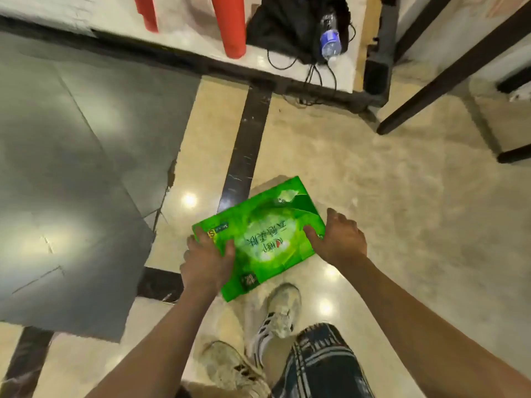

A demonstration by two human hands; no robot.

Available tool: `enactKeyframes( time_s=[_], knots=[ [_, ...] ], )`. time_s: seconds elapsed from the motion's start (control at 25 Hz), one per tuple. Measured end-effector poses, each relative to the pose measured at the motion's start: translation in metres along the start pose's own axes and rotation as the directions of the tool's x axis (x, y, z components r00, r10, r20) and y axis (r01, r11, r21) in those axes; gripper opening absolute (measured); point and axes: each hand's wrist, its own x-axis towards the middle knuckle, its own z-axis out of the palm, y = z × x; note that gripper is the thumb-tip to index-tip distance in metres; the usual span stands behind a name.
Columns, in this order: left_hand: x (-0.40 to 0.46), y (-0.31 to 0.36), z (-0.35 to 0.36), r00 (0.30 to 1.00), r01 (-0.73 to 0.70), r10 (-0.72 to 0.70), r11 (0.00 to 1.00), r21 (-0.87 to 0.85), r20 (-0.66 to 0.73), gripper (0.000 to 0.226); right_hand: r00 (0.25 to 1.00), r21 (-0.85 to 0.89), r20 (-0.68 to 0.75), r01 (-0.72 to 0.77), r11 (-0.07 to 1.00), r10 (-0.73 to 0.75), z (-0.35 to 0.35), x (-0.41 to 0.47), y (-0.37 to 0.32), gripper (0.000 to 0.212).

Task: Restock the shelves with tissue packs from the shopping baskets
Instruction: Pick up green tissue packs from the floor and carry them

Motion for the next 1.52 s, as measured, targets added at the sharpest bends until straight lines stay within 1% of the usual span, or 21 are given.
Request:
enactKeyframes(
  time_s=[0.08,0.16,0.2,0.24,0.28,0.32,0.36,0.44,0.52,0.64,0.76,0.84,0.92,1.08,1.2,1.28,1.36,1.4,1.44,1.48,1.52],
  knots=[
    [0.05,-0.035,0.069,0.975,0.224,-0.216,0.939,-0.26,0.058,0.107,0.999,0.046,0.025,-0.036,0.998,0.034,0.063,0.06,0.02,0.087],
    [0.095,-0.067,0.132,0.912,0.407,-0.38,0.795,-0.449,0.153,0.111,0.992,0.198,0.062,-0.122,0.973,0.112,0.124,0.119,0.045,0.102],
    [0.112,-0.077,0.155,0.886,0.457,-0.416,0.702,-0.546,0.206,0.105,0.985,0.287,0.107,-0.163,0.944,0.137,0.147,0.143,0.052,0.108],
    [0.122,-0.083,0.172,0.868,0.483,-0.425,0.606,-0.632,0.255,0.095,0.977,0.377,0.156,-0.195,0.906,0.146,0.168,0.159,0.058,0.105],
    [0.131,-0.087,0.184,0.862,0.482,-0.424,0.521,-0.705,0.277,0.087,0.974,0.46,0.169,-0.215,0.862,0.153,0.184,0.165,0.058,0.091],
    [0.135,-0.088,0.191,0.866,0.467,-0.415,0.473,-0.747,0.278,0.08,0.979,0.519,0.143,-0.201,0.831,0.148,0.197,0.169,0.057,0.076],
    [0.136,-0.089,0.193,0.879,0.437,-0.402,0.46,-0.773,0.257,0.075,0.985,0.544,0.102,-0.173,0.821,0.139,0.203,0.167,0.052,0.064],
    [0.123,-0.087,0.182,0.895,0.398,-0.39,0.485,-0.779,0.214,0.069,0.991,0.556,0.014,-0.116,0.823,0.131,0.196,0.149,0.047,0.05],
    [0.098,-0.086,0.149,0.907,0.361,-0.378,0.476,-0.802,0.184,0.072,0.992,0.574,-0.059,-0.056,0.817,0.11,0.16,0.118,0.041,0.045],
    [0.041,-0.078,0.066,0.91,0.329,-0.374,0.388,-0.861,0.179,0.089,0.987,0.63,-0.133,0.014,0.777,0.09,0.075,0.055,0.029,0.045],
    [-0.026,-0.066,-0.033,0.942,0.23,-0.313,0.329,-0.916,0.124,0.081,0.969,0.642,-0.239,0.111,0.759,0.061,-0.028,-0.024,0.005,0.043],
    [-0.086,-0.057,-0.115,0.963,0.192,-0.239,0.3,-0.934,0.121,0.084,0.957,0.636,-0.288,0.165,0.754,0.034,-0.112,-0.085,-0.022,0.044],
    [-0.15,-0.053,-0.2,0.978,0.125,-0.192,0.222,-0.967,0.082,0.081,0.934,0.602,-0.357,0.246,0.76,-0.02,-0.196,-0.146,-0.052,0.044],
    [-0.252,-0.071,-0.34,0.968,-0.009,-0.25,0.074,-0.997,-0.028,0.074,0.885,0.535,-0.45,0.372,0.759,-0.117,-0.327,-0.25,-0.118,0.045],
    [-0.327,-0.108,-0.421,0.927,-0.115,-0.361,-0.009,-0.993,-0.105,0.095,0.864,0.54,-0.451,0.463,0.703,-0.223,-0.399,-0.326,-0.173,0.047],
    [-0.371,-0.138,-0.455,0.885,-0.214,-0.437,-0.075,-0.974,-0.161,0.089,0.831,0.527,-0.488,0.524,0.669,-0.267,-0.417,-0.363,-0.21,0.066],
    [-0.395,-0.164,-0.474,0.846,-0.279,-0.506,-0.145,-0.949,-0.171,0.079,0.787,0.506,-0.573,0.559,0.658,-0.228,-0.409,-0.386,-0.245,0.101],
    [-0.4,-0.175,-0.478,0.828,-0.298,-0.537,-0.173,-0.939,-0.164,0.077,0.806,0.541,-0.561,0.531,0.653,-0.19,-0.397,-0.397,-0.259,0.116],
    [-0.405,-0.186,-0.482,0.802,-0.324,-0.578,-0.215,-0.921,-0.147,0.075,0.855,0.607,-0.483,0.482,0.632,-0.189,-0.379,-0.41,-0.279,0.125],
    [-0.407,-0.194,-0.487,0.773,-0.359,-0.62,-0.255,-0.898,-0.133,0.069,0.909,0.695,-0.334,0.416,0.587,-0.249,-0.358,-0.424,-0.3,0.129],
    [-0.406,-0.201,-0.49,0.753,-0.377,-0.649,-0.295,-0.878,-0.105,0.061,0.917,0.785,-0.143,0.334,0.522,-0.371,-0.341,-0.438,-0.324,0.129]
  ],
)
